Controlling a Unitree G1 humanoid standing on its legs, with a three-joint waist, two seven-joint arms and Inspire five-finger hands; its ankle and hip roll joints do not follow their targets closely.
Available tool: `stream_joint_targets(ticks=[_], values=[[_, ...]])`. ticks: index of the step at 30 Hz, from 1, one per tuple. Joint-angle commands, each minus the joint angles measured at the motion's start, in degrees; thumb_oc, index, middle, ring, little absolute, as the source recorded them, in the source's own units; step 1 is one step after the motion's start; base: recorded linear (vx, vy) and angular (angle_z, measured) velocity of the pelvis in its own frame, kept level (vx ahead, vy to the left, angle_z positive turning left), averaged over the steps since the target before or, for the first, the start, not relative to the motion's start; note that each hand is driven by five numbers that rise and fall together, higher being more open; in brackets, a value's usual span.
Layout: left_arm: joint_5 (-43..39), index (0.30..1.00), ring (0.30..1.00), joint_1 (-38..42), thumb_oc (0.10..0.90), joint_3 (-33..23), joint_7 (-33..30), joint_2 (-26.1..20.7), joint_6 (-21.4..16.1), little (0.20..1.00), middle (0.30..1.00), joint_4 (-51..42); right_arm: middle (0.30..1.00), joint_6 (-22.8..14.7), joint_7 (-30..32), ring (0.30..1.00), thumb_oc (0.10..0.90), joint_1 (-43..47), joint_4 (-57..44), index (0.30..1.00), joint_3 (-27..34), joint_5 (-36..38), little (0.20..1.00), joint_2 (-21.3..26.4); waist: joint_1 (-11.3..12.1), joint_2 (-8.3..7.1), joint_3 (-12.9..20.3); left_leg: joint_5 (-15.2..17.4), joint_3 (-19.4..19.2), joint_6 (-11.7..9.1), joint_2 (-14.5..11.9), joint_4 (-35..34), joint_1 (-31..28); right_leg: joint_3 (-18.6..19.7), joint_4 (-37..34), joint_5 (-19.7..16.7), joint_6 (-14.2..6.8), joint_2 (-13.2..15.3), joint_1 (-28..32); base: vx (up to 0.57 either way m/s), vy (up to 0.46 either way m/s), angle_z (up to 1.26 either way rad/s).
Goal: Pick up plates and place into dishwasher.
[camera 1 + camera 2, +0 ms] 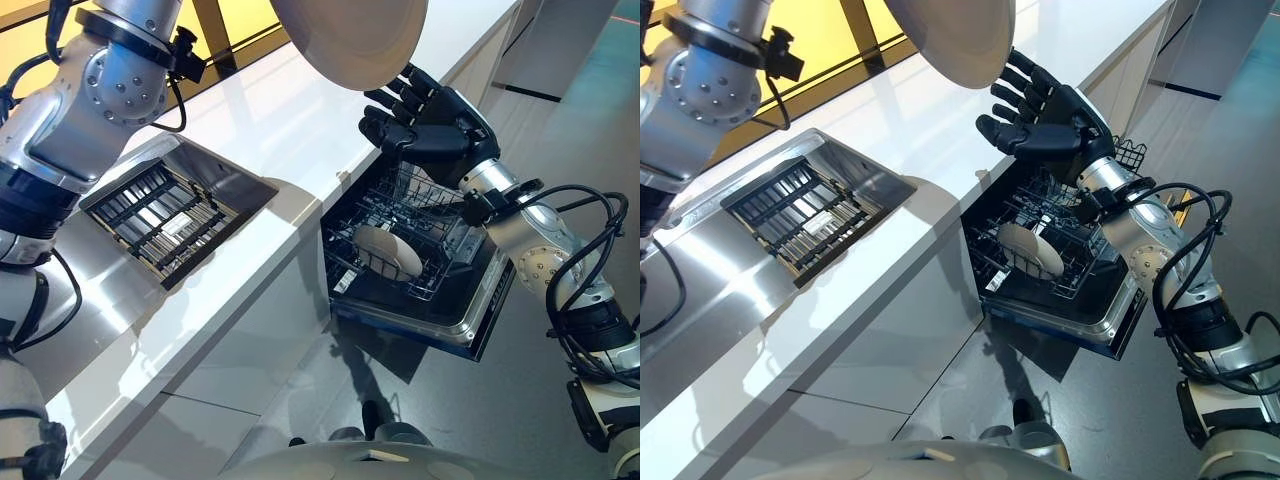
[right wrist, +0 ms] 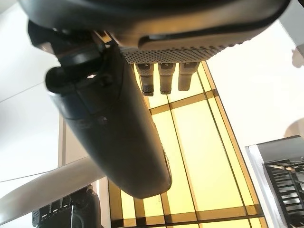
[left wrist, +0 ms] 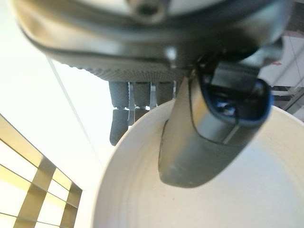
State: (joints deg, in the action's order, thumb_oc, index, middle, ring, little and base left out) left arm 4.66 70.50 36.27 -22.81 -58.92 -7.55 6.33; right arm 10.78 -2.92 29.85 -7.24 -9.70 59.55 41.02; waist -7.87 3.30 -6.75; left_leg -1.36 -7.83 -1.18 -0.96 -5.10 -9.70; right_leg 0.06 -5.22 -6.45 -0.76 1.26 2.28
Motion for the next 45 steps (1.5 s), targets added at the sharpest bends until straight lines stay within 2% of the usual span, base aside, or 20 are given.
stream_joint_targets(ticks=[1,8,18,22,32,37,40,45], values=[[0.73,0.3,0.3,2.32,0.1,-3.66,-3.03,-1.49,0.42,0.2,0.3,7.34,0.9,-5.49,-0.06,0.9,0.8,5.65,-1.33,0.9,5.39,2.37,0.9,-2.39,-0.12,-2.68,7.41,0.54,0.54,-0.46,0.58,0.1,0.83,-1.83,0.22,0.31,-4.61,2.05,3.52,0.0,0.0,0.0],[1.33,0.3,0.3,0.36,0.1,-4.33,-3.22,-0.6,-0.5,0.2,0.3,7.88,0.9,-4.81,0.03,0.9,0.8,5.1,-1.31,0.9,6.88,4.04,0.9,-3.11,-0.37,-2.78,7.41,0.42,0.3,-0.51,0.47,0.1,0.89,-1.8,0.22,0.09,-4.6,2.01,3.29,0.0,-0.001,-0.02],[3.36,0.3,0.3,-6.82,0.1,-8.28,-5.47,2.43,-5.05,0.2,0.3,8.79,0.9,-4.32,-0.6,0.9,0.8,3.78,-0.4,0.9,8.61,7.69,0.9,-5.26,-0.29,-3.57,7.45,-0.24,0.44,-0.26,0.56,0.1,1.28,-1.82,0.22,-0.65,-4.28,2.04,2.89,0.0,-0.003,0.0],[3.91,0.3,0.3,-10.6,0.1,-11.02,-6.57,4.97,-7.55,0.2,0.3,9.25,0.9,-4.37,-0.78,0.9,0.8,3.3,-0.35,0.9,9.47,10.24,0.9,-6.93,-0.31,-3.78,7.55,0.42,0.56,-0.24,0.44,0.1,1.01,-1.82,0.22,-0.1,-4.26,1.97,3.13,-0.01,-0.003,0.0],[9.33,0.3,0.3,-17.59,0.1,-13.9,-10.0,11.32,-10.85,0.2,0.3,9.7,0.9,-2.64,-0.8,0.9,0.8,2.48,-0.45,0.9,9.79,12.68,0.9,-9.92,-0.38,-4.55,7.59,0.49,0.81,-0.01,0.53,0.1,0.9,-1.67,0.22,-0.31,-4.19,1.98,3.14,0.0,-0.003,0.0],[10.31,0.3,0.3,-16.56,0.1,-13.23,-10.62,11.09,-10.32,0.2,0.3,11.36,0.9,-1.02,-1.51,0.9,0.8,2.5,0.03,0.9,9.3,12.52,0.9,-9.74,-0.74,-4.67,7.74,0.39,0.33,-0.12,0.38,0.1,0.85,-1.53,0.22,-0.44,-4.28,1.99,3.09,0.02,0.0,0.0],[9.49,0.3,0.3,-14.79,0.1,-12.48,-10.44,9.7,-10.55,0.2,0.3,13.17,0.9,-1.23,-2.11,0.9,0.8,2.24,0.61,0.9,9.45,12.89,0.9,-9.47,-0.93,-4.57,7.59,-0.31,-0.21,-0.17,0.28,0.1,1.04,-1.56,0.22,-1.06,-4.17,2.03,2.84,-0.01,-0.004,-0.01],[7.85,0.3,0.3,-12.12,0.1,-9.92,-10.02,8.27,-9.66,0.2,0.3,15.73,0.9,-1.18,-2.75,0.9,0.8,2.35,1.46,0.9,9.85,14.91,0.9,-8.9,-1.24,-4.17,7.47,0.36,-0.32,-0.21,0.19,0.1,0.54,-1.63,0.22,-0.51,-4.33,1.93,3.26,0.0,-0.003,-0.01]])
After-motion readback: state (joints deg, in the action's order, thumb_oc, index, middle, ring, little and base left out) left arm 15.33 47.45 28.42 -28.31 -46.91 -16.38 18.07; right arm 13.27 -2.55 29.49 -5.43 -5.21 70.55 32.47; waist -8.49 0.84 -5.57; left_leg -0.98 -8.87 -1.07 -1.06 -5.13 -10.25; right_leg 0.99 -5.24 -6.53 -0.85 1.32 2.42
